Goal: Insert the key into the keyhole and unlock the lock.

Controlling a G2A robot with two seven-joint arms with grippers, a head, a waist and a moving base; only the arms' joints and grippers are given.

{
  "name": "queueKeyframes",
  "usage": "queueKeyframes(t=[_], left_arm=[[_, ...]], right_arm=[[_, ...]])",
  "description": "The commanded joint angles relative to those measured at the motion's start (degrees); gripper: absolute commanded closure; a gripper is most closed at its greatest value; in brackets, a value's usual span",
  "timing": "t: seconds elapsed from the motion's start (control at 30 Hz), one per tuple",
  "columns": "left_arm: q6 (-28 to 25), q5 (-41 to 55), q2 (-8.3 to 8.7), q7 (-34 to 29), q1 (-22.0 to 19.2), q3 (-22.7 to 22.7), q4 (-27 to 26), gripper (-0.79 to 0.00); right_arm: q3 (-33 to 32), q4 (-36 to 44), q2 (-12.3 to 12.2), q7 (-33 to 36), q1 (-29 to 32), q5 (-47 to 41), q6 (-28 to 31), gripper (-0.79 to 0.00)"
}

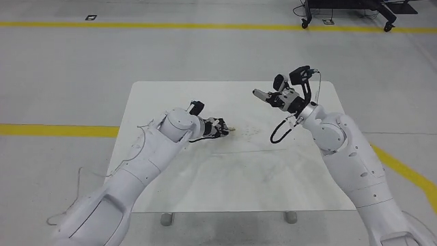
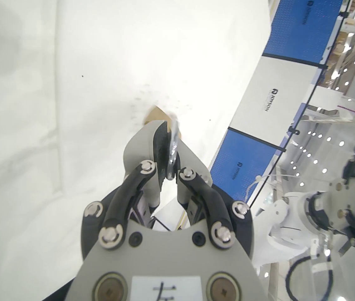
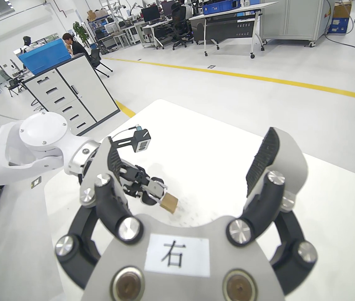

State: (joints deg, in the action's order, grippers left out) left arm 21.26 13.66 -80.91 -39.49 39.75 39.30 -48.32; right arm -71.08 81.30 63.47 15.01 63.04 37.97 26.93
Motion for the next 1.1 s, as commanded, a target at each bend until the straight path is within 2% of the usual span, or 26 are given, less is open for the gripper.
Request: queueKeyframes(t=[0.0,0.07,0.1,0.13,0.17,0.2,0.4,0.57,0.73,0.9,0.97,1.03,1.07], left_arm=[[-0.27,0.33,-0.93,-0.21,-0.53,-1.18,1.85,-0.209],[-0.70,1.10,-1.73,0.03,-0.94,-1.68,3.43,-0.354],[-0.93,1.45,-2.05,0.12,-1.16,-1.76,4.16,-0.391],[-1.22,1.63,-2.28,0.24,-1.44,-1.75,4.89,-0.600],[-1.42,1.89,-2.44,0.26,-1.71,-1.60,5.56,-0.763],[-1.62,2.23,-2.52,0.20,-2.04,-1.26,6.11,-0.785],[-2.94,2.96,-1.57,0.43,-3.37,2.42,7.19,-0.785],[-8.46,6.08,0.22,2.13,-2.79,8.76,2.93,-0.785],[-16.73,2.64,3.76,4.54,-0.42,17.80,-8.43,-0.785],[-16.46,-4.56,7.41,4.75,5.55,27.33,-25.31,-0.785],[-16.64,-4.46,7.33,4.84,5.27,27.11,-24.57,-0.785],[-16.42,-4.69,7.47,4.74,5.70,27.85,-27.91,-0.785],[-16.42,-4.62,7.43,4.74,5.63,27.52,-27.51,-0.785]], right_arm=[[0.00,0.00,0.00,0.00,0.00,0.00,0.00,-0.785],[0.00,0.00,0.00,0.00,0.00,0.00,0.00,-0.785],[0.00,0.00,0.00,0.00,0.00,0.00,0.00,-0.785],[0.00,0.00,0.00,0.00,0.00,0.00,0.00,-0.785],[0.00,0.00,0.00,0.00,0.00,0.00,0.00,-0.785],[0.00,0.00,0.00,0.00,0.00,0.00,0.00,-0.785],[0.00,0.00,0.00,0.00,0.00,0.00,0.00,-0.785],[0.00,0.00,0.00,0.00,0.00,0.00,0.00,-0.785],[0.00,0.00,0.00,0.00,0.00,0.00,0.00,-0.785],[0.00,0.00,0.00,0.00,0.00,0.00,0.00,-0.785],[0.00,0.00,0.00,0.00,0.00,0.00,0.00,-0.784],[0.00,0.00,0.00,0.00,0.00,0.00,0.00,-0.784],[0.00,0.00,0.00,0.00,0.00,0.00,0.00,-0.784]])
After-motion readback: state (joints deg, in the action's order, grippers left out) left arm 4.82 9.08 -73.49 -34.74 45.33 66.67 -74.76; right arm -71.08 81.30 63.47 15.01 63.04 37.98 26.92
